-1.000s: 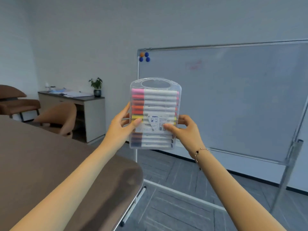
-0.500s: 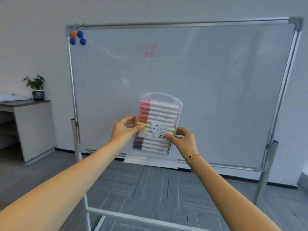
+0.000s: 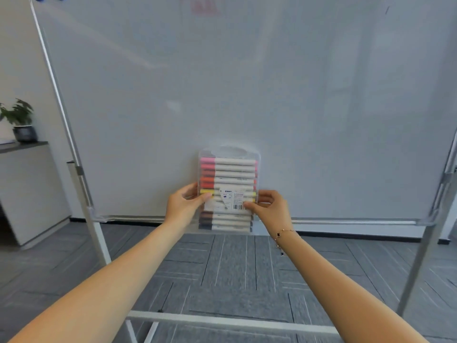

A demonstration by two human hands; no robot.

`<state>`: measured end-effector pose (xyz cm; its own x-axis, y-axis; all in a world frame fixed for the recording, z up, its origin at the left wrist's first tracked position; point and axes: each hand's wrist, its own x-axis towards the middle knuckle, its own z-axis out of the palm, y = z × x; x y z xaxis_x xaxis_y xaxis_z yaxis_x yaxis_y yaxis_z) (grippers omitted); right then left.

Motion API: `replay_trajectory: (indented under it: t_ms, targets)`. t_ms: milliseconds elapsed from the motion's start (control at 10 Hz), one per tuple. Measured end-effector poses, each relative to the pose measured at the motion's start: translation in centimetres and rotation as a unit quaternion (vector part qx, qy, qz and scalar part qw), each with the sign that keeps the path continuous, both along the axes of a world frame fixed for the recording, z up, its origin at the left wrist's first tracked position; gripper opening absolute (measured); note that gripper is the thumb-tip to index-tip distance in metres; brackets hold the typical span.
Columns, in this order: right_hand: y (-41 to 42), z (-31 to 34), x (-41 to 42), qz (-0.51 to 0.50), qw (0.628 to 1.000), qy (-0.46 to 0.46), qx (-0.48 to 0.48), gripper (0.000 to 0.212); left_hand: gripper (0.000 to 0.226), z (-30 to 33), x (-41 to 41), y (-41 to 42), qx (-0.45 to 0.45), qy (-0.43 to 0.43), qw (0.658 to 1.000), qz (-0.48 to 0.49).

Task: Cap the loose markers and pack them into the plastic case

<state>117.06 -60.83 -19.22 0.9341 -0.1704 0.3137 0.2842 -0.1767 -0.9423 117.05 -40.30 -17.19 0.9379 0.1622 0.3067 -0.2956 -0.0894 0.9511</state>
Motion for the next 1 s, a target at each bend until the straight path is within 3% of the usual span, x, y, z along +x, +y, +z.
replay_trajectory:
  t_ms: [600,800,1000]
  targets:
    - [0.8,-0.5,-0.5,-0.041,0.998,0.009,-0.05,0.041,0.035,-1.4,0.5,1.1,0.025,0.002,1.0,-0.002]
    - [0.6,0.1,-1.4,-0.057,0.997,0.016,-0.057,0.045,0.07,-1.1,0.4,2.5,0.103,0.045,0.993,0.03]
    - [0.3,2.1,-4.0,-0.066,0.997,0.025,-0.041,0.042,0.062,0.6,-2.9,4.7,0.184,0.058,0.98,0.035]
